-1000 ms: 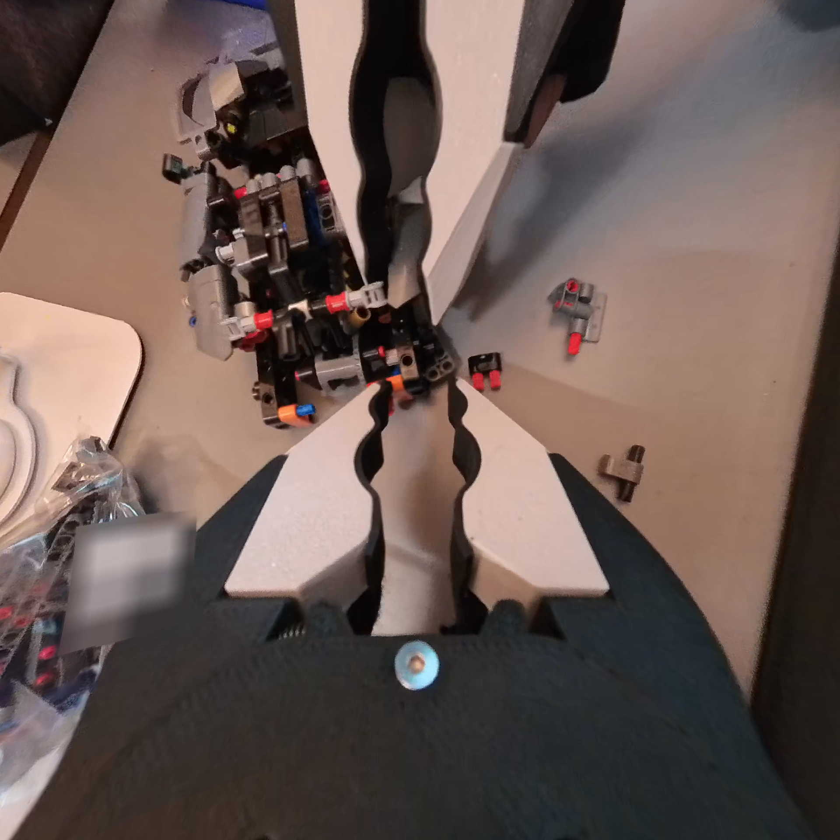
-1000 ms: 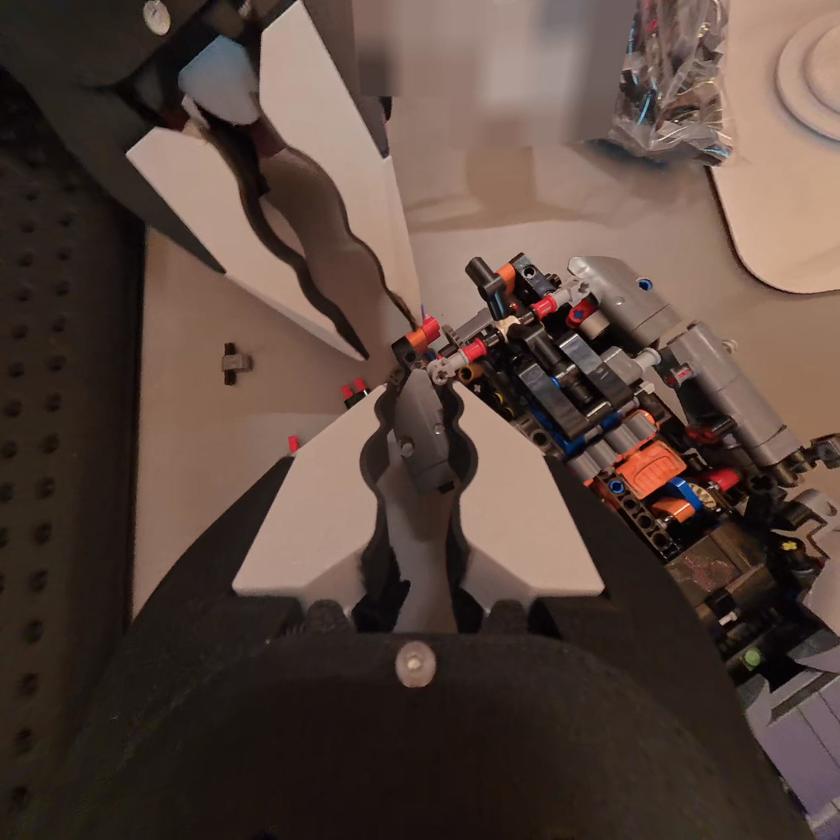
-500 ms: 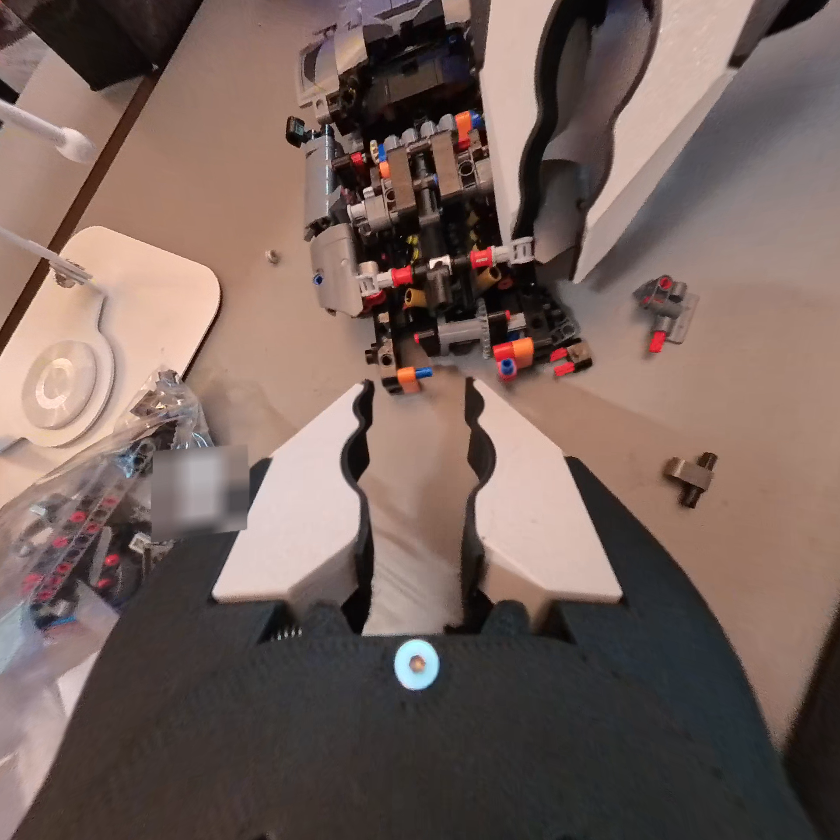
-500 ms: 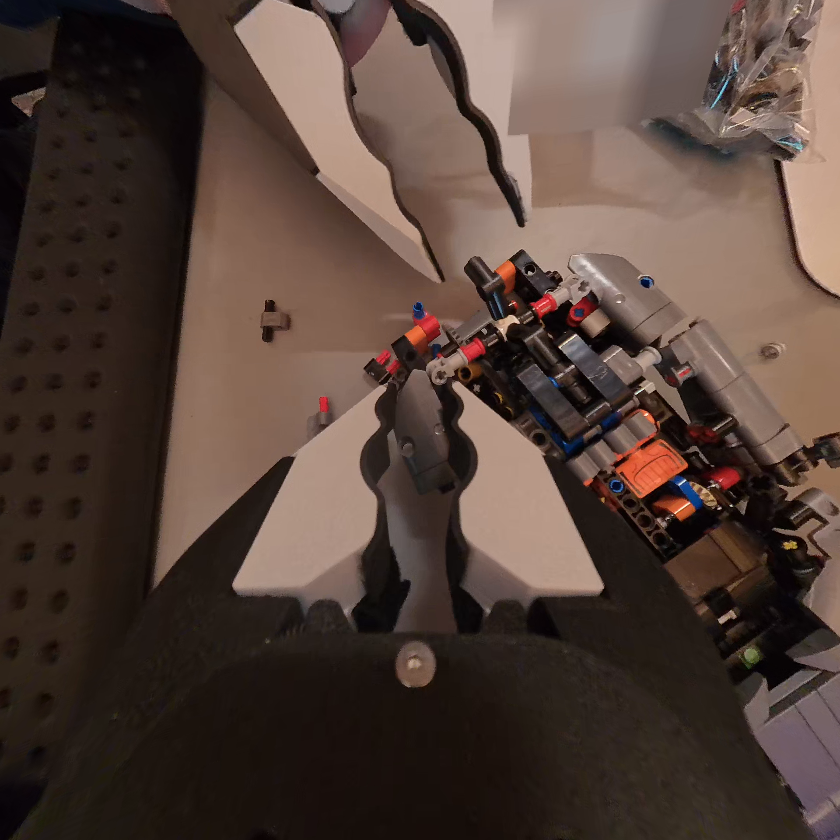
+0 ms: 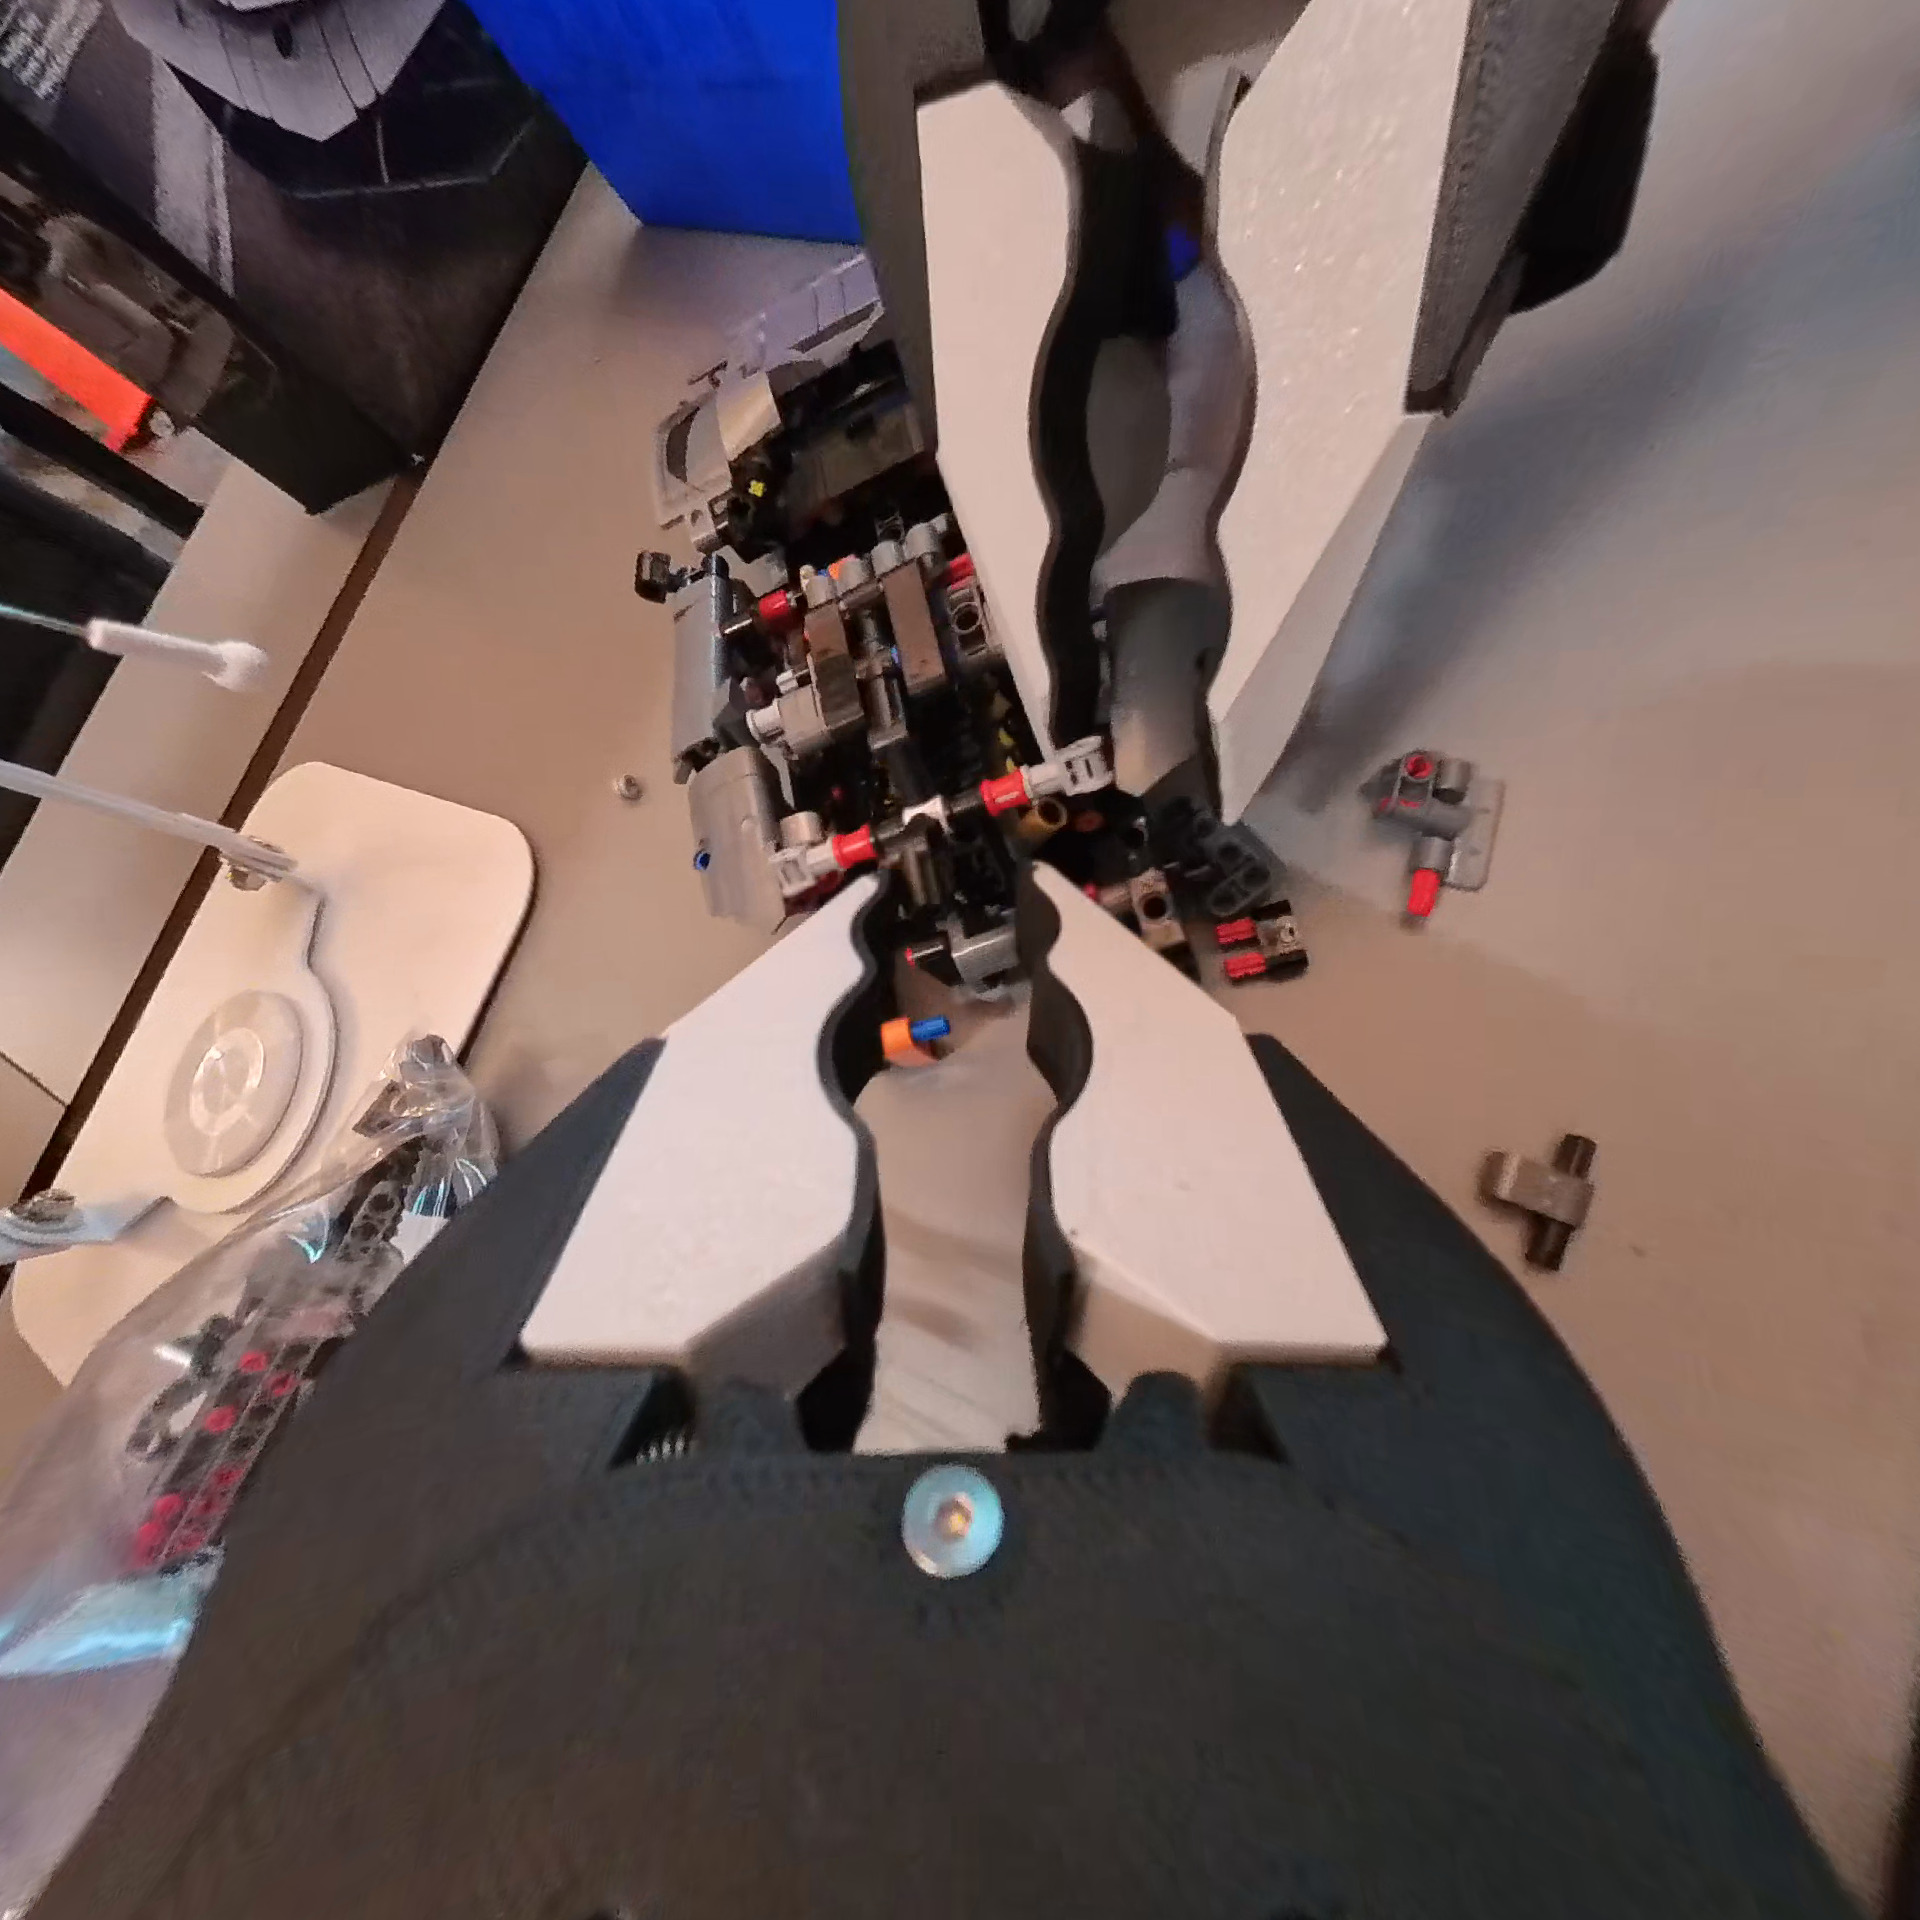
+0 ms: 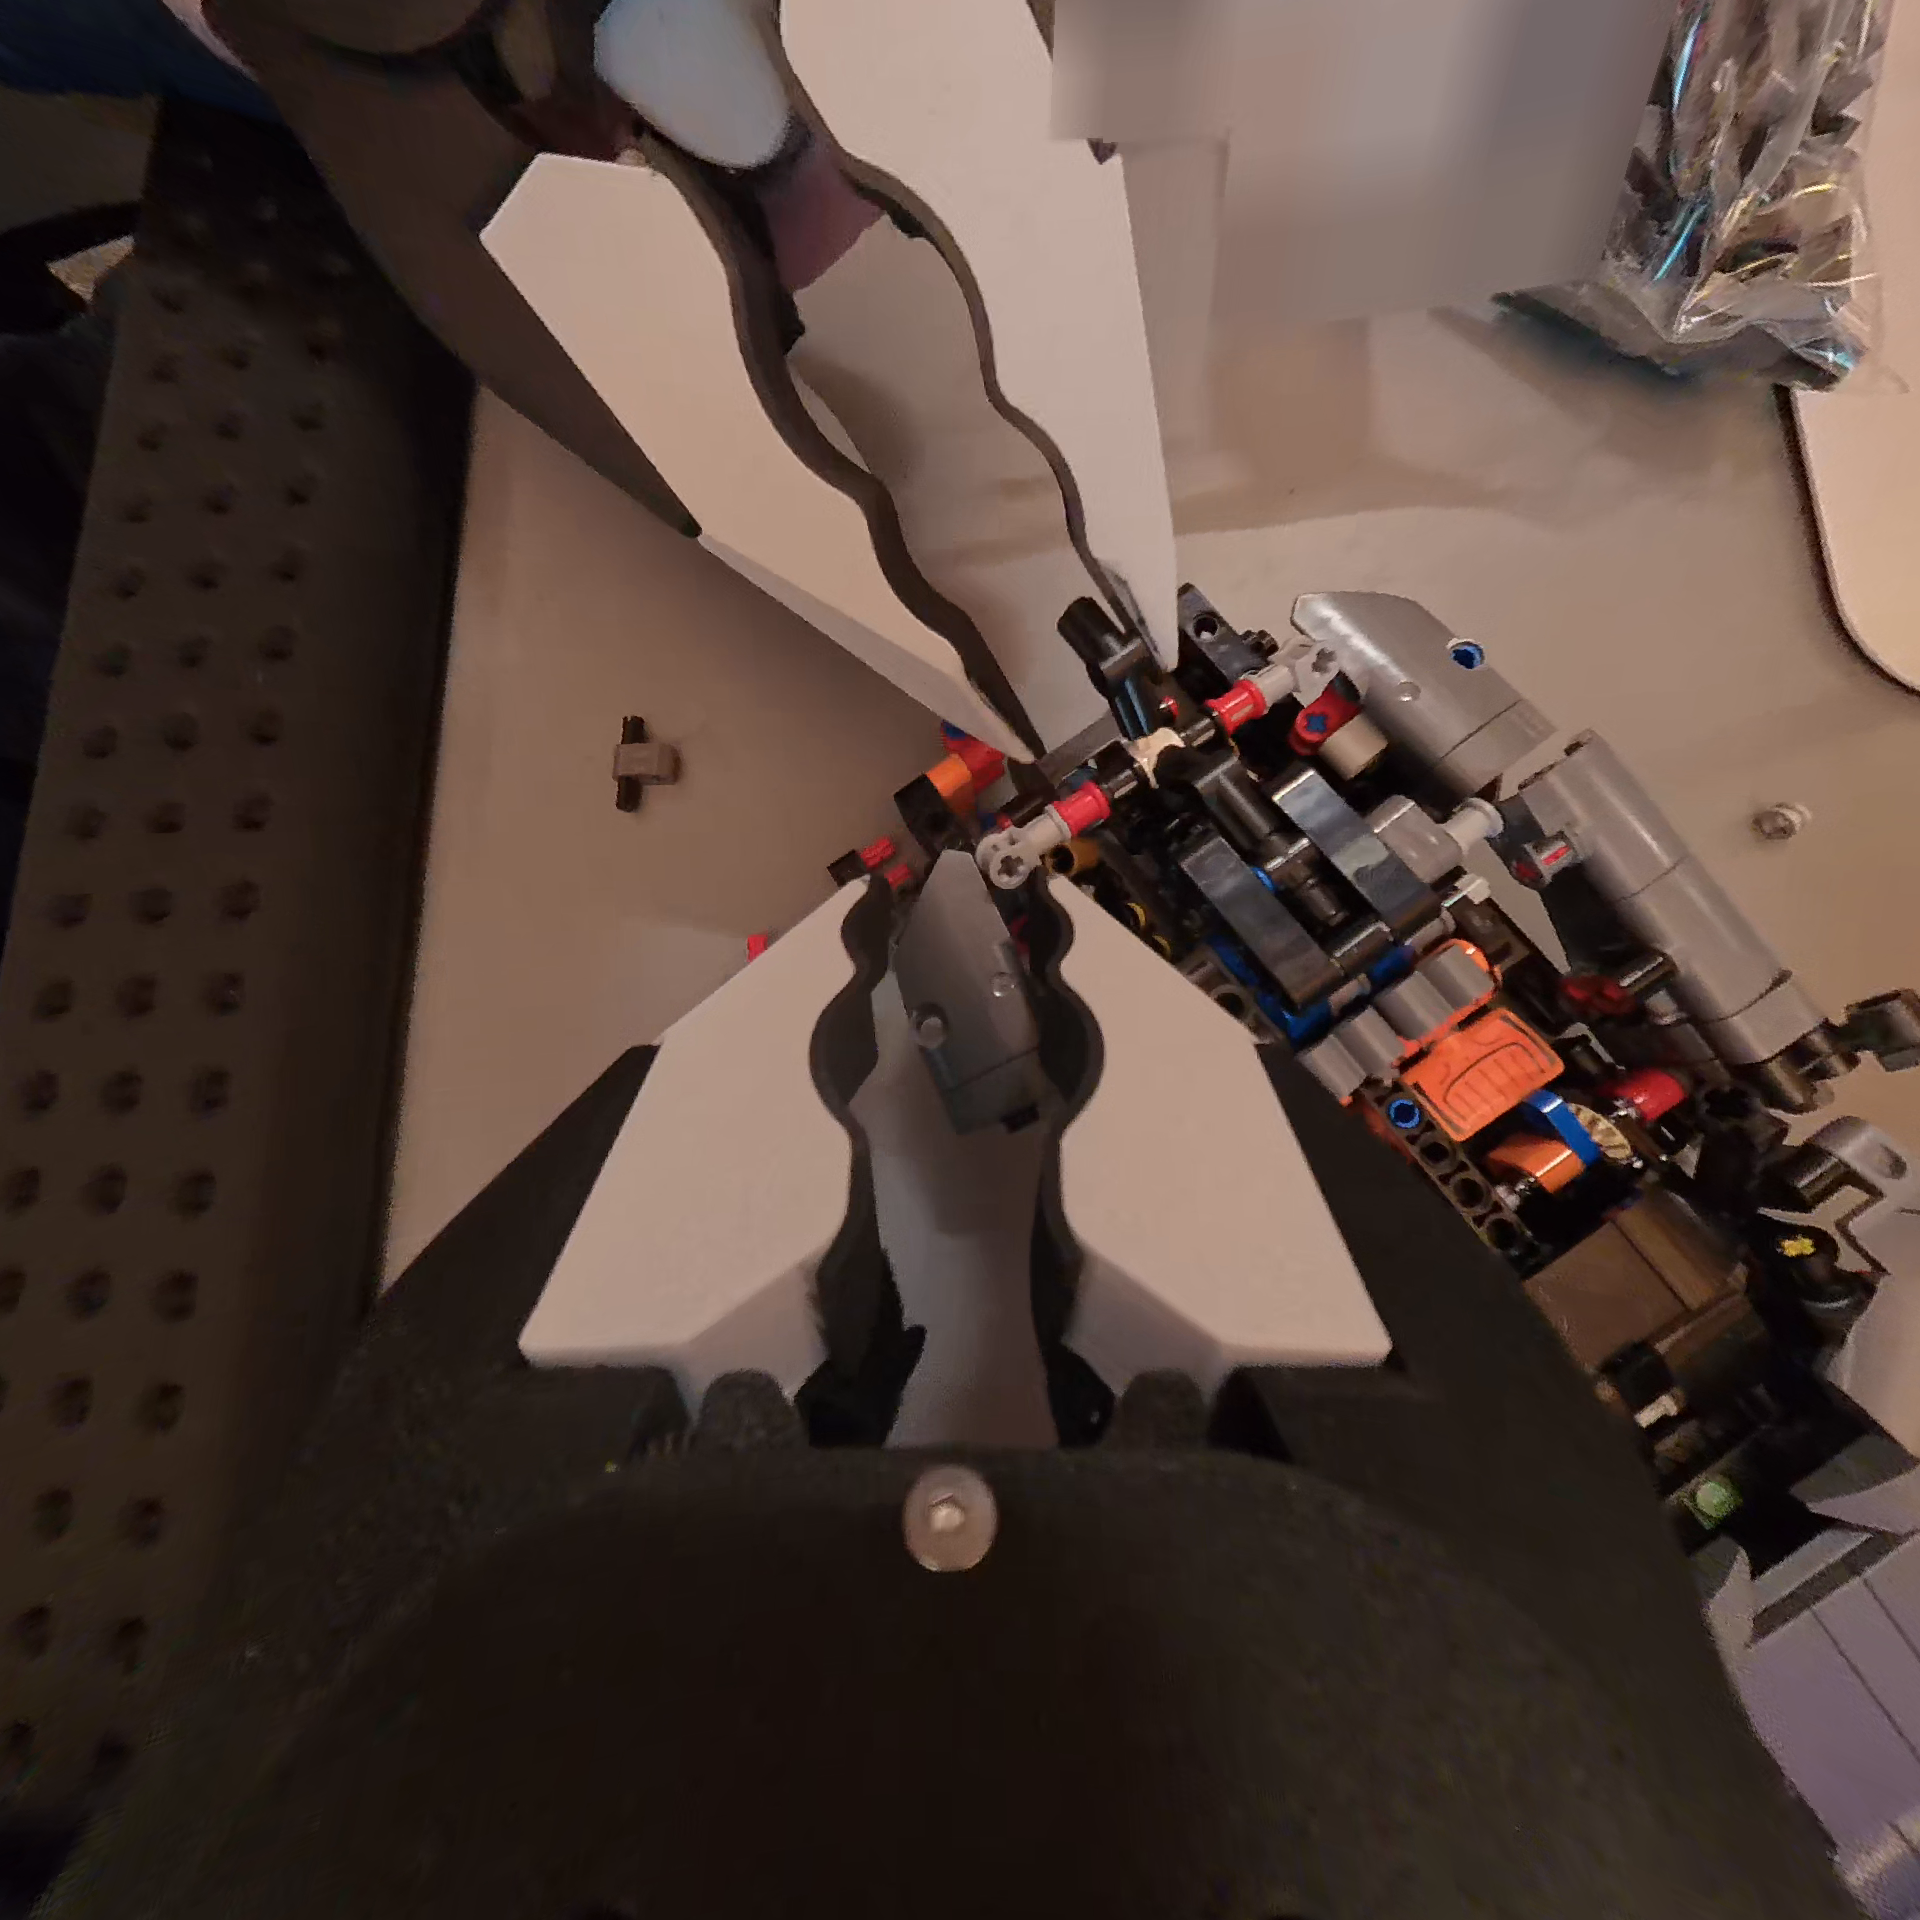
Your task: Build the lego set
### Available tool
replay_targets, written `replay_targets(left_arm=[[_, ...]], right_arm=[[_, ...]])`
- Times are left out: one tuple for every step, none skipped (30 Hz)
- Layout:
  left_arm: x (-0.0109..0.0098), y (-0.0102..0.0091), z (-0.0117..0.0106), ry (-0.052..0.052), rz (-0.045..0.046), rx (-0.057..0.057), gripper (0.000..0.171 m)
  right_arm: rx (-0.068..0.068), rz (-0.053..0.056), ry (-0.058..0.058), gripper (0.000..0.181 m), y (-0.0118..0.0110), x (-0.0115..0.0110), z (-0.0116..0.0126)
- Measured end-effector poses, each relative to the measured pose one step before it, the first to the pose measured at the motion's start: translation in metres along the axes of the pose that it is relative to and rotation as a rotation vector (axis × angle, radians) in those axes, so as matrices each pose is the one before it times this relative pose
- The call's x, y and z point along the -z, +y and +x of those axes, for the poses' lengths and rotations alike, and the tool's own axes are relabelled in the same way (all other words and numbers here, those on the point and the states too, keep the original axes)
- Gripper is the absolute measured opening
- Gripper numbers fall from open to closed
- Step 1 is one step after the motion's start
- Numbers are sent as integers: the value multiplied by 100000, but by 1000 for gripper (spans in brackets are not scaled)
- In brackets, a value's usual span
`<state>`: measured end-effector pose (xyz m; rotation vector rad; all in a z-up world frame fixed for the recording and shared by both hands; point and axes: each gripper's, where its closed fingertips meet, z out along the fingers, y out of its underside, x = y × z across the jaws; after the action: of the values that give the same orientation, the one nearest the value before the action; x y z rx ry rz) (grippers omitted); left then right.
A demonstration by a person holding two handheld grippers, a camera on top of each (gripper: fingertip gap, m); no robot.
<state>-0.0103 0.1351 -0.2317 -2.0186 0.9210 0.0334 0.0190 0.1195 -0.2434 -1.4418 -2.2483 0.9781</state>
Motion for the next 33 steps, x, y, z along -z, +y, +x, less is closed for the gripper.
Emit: replay_targets(left_arm=[[-70,-22,-64,-539,-213,-67,19],[-75,7,-6,-97,-276,-133,18],[-71,-9,-98,-652,-208,487,18],[-40,43,-166,-1009,-614,451,14],[-13,29,-283,-1694,-465,620,11],[-23,39,-191,-839,-465,695,11],[1,60,-186,-619,-518,612,8],[38,42,-160,-291,-11,479,6],[-6,7,-85,236,197,1453,5],[-32,20,-31,251,218,1355,5],[-30,2,-111,-559,139,691,5],[-7,-25,-88,-629,-1,666,5],[-17,-30,-8,-334,-455,1009,6],[-12,-47,40,-355,-492,128,6],[-7,-82,-44,-680,28,-258,6],[-37,-44,-30,-54,15,974,6],[-33,2,-7,418,-100,1472,6],[-8,6,-31,448,19,903,6],[34,-6,-2,1102,-21,1230,6],[40,-34,23,1067,312,2205,6],[3,-44,29,172,350,431,5],[-17,0,25,-387,-96,-1252,6],[25,-64,58,10,82,-595,5],[31,-41,50,431,254,-317,5],[72,-92,45,833,916,310,5],[101,-146,1,624,1083,857,5],[177,-223,-139,-679,1331,-952,5],[223,-257,-227,-1231,1465,-1977,5],[186,-248,-161,-333,1237,721,5],[143,-313,-21,376,1761,1029,5],[106,-298,-8,-23,1424,-469,5],[70,-201,-45,-508,747,-665,4],[15,-50,-8,-158,-216,24,4]], right_arm=[[-503,350,1427,23,-119,-32,179],[-1096,597,745,24,-202,-66,61],[-1261,-188,409,24,-91,-105,16],[-1201,-242,1258,23,-47,-107,141],[-1665,414,1019,23,-151,-113,137],[-1492,338,391,22,-129,-124,61],[-1187,287,102,22,-72,-76,24],[-1724,264,9,21,-76,-12,38],[-1327,-26,-96,20,-42,-23,-14],[1024,-225,468,18,2,-35,-44],[2801,-89,1357,17,-37,3,-3],[2635,-346,1164,16,-28,28,-15],[2211,-469,793,15,19,16,-9],[1737,73,587,13,-3,70,25],[958,445,464,12,-39,69,50],[1312,103,559,11,7,-6,33],[1704,-136,850,10,2,4,27],[1379,-201,722,10,-22,8,8],[621,-107,154,10,-2,-7,-34],[598,50,36,9,1,5,-24],[1010,55,247,9,19,38,-5],[764,2,-17,9,42,43,-32],[62,230,-517,9,20,45,-39],[-221,721,-670,9,-14,71,-34],[-342,1166,-549,9,-65,79,2],[-1614,1681,-779,10,-166,75,47],[-2526,2185,-1419,11,-271,65,29],[-1964,2347,-1798,15,-267,133,-4],[-890,2043,-1382,17,-231,245,2],[-153,1395,-647,19,-187,324,4],[-3,822,166,20,-167,302,21],[210,145,431,21,-93,191,-13],[909,-614,672,22,23,106,-19]])
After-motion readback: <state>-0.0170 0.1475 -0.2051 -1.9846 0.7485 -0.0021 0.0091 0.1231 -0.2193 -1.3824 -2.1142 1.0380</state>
